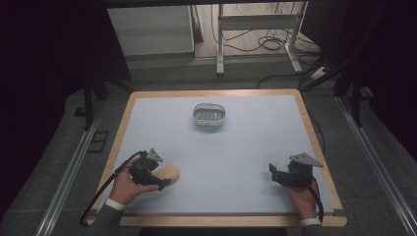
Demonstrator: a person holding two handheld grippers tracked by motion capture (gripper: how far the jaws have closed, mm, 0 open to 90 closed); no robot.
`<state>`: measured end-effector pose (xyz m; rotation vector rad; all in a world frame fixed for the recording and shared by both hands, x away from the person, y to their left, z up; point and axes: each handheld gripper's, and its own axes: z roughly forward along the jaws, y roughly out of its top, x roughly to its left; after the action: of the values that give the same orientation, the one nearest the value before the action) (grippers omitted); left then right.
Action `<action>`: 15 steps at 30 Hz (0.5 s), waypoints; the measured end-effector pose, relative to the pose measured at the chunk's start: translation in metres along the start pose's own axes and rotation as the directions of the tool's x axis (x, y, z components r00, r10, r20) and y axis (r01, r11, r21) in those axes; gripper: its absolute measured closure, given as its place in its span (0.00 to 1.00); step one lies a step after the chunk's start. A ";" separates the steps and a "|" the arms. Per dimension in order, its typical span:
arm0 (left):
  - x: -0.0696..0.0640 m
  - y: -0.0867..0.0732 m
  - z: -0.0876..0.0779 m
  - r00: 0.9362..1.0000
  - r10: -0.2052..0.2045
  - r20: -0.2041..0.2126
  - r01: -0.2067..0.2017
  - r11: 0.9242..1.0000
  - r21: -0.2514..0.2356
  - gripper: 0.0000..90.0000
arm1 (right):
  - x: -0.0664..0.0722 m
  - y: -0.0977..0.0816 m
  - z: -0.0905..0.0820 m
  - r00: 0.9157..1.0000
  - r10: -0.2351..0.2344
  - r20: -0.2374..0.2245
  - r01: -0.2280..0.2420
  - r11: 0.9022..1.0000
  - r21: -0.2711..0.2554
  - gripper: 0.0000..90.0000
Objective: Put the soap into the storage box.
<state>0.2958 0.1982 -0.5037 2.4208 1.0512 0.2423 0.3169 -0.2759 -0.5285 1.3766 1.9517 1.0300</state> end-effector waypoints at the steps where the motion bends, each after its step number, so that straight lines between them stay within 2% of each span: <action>1: -0.001 0.000 0.002 1.000 -0.001 0.003 0.001 1.000 0.001 0.21 | 0.000 0.000 0.000 1.000 0.001 -0.001 -0.001 1.000 0.001 0.09; 15: 0.001 0.001 0.017 1.000 0.001 0.022 -0.002 0.999 0.041 0.25 | -0.001 0.000 0.000 1.000 0.006 -0.004 -0.006 1.000 0.007 0.09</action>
<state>0.3025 0.1919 -0.5184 2.4556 1.0544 0.1957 0.3176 -0.2766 -0.5285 1.3865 1.9569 1.0308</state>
